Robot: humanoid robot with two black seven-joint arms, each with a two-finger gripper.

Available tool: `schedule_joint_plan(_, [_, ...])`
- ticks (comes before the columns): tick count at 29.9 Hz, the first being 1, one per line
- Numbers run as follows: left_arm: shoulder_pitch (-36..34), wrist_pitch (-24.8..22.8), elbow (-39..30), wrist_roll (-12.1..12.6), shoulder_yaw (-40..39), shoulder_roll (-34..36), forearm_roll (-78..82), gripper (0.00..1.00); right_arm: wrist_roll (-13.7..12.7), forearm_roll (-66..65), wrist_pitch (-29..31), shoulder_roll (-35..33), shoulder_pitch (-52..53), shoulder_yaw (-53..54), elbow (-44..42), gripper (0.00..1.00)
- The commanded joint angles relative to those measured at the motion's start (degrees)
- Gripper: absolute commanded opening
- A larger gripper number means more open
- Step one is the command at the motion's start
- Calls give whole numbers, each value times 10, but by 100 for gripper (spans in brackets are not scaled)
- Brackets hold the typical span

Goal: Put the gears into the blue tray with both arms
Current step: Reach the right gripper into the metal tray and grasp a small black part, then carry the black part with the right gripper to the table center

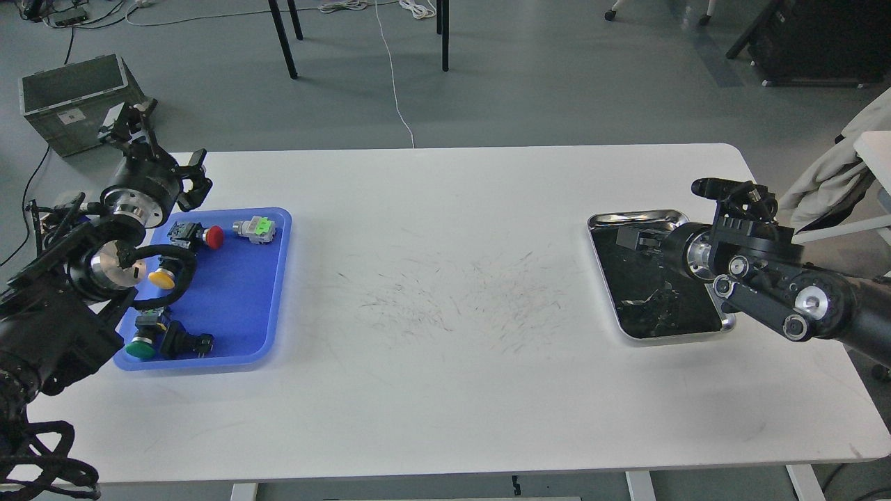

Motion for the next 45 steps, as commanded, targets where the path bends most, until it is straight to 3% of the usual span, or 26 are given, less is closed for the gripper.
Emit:
schedule_joint_plan(1, [1, 0, 1, -1, 0, -2, 0, 98, 4, 0, -1, 7, 4, -18, -19, 98])
schedule_joint_plan(12, [2, 0, 4, -2, 0, 3, 0, 98, 11, -4, -13, 42, 4, -43, -54, 89])
schedule_joint_plan(16, [1, 0, 5, -2, 0, 5, 0, 98, 11, -4, -13, 52, 8, -43, -66, 68])
schedule_joint_plan(31, [3, 0, 6, -3, 0, 5, 0, 98, 23, -4, -11, 49, 30, -110, -72, 41])
schedule_joint_plan(35, [2, 0, 6, -3, 0, 6, 0, 98, 31, -4, -11, 48, 27, -110, -73, 15])
schedule_joint_plan(39, [2, 0, 7, -3, 0, 6, -1, 98, 32, -4, -11, 48, 28, -110, -72, 2])
schedule_joint_plan(45, [3, 0, 7, -3, 0, 7, 0, 98, 31, 1, -13, 49, 55, -106, -54, 2])
